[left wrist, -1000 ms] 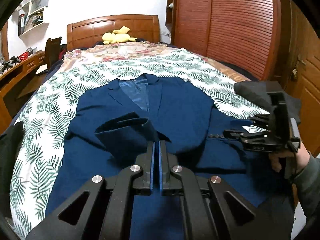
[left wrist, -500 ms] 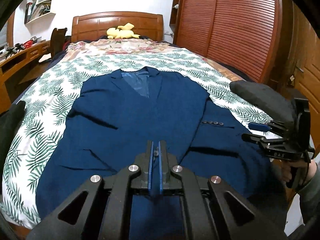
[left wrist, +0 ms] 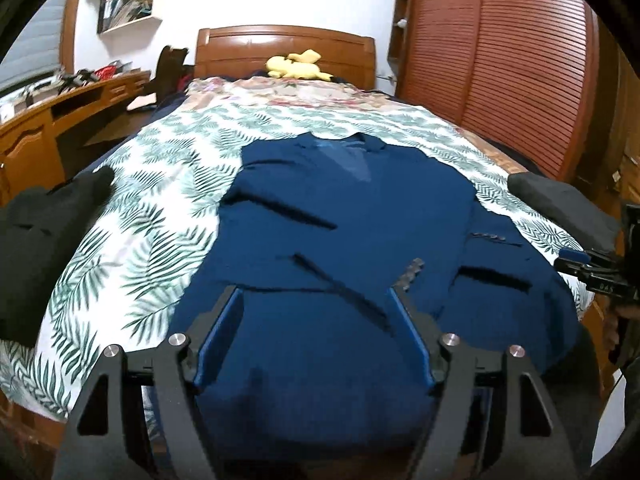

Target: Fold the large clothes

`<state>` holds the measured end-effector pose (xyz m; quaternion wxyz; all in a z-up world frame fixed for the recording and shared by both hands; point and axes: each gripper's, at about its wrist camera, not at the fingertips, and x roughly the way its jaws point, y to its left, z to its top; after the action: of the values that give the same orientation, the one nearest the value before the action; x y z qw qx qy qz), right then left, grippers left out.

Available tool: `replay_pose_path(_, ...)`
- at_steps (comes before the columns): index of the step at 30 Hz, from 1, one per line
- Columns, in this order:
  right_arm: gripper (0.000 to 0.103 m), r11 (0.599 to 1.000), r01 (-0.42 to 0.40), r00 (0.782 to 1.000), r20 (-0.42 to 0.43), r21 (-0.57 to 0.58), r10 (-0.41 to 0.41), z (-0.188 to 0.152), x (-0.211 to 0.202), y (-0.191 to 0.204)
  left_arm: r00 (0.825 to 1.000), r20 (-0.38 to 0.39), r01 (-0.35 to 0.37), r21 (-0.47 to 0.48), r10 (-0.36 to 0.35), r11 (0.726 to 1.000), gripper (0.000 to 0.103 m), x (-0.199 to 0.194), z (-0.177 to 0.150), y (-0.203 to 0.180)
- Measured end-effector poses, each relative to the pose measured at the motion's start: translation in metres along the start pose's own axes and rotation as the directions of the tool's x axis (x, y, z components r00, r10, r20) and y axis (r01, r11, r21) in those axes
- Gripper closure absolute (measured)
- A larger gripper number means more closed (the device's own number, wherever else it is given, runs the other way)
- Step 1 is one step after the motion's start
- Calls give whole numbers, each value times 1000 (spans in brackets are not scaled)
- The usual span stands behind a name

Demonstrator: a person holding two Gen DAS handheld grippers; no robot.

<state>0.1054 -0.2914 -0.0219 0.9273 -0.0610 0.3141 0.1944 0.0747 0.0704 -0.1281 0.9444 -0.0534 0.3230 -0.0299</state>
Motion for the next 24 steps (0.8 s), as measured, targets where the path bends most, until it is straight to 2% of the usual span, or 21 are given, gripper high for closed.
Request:
replay_pose_path(11, 50, 996, 49, 996, -83, 77, -42, -13, 13, -30, 998, -11, -55, -54, 55, 997, 31, 0, -14, 50)
replay_pose_path(17, 50, 997, 11, 996, -86, 74, -4, -15, 14, -32, 995, -55, -82, -54, 79, 995, 31, 9, -22, 60)
replay_pose_path(18, 51, 998, -11, 996, -84, 66, 17, -14, 14, -30, 994, -64, -87, -56, 83, 995, 31, 12, -23, 61)
replay_pose_path(19, 61, 997, -47, 995, -86, 56, 52, -13, 14, -26, 994, -70, -87, -56, 83, 995, 31, 12, -25, 63)
replay_pose_path(20, 65, 996, -73, 993, -89, 48, 77, -12, 14, -23, 994, -76, -88, -54, 84, 995, 31, 14, -26, 63)
replay_pose_path(22, 71, 996, -82, 993, -88, 20, 84, -10, 12, -16, 992, -89, -95, -46, 91, 994, 31, 17, -29, 64)
replay_pose_path(24, 72, 994, -104, 991, -78, 19, 105, -7, 9, -13, 990, -101, -99, -44, 94, 994, 31, 20, -31, 67)
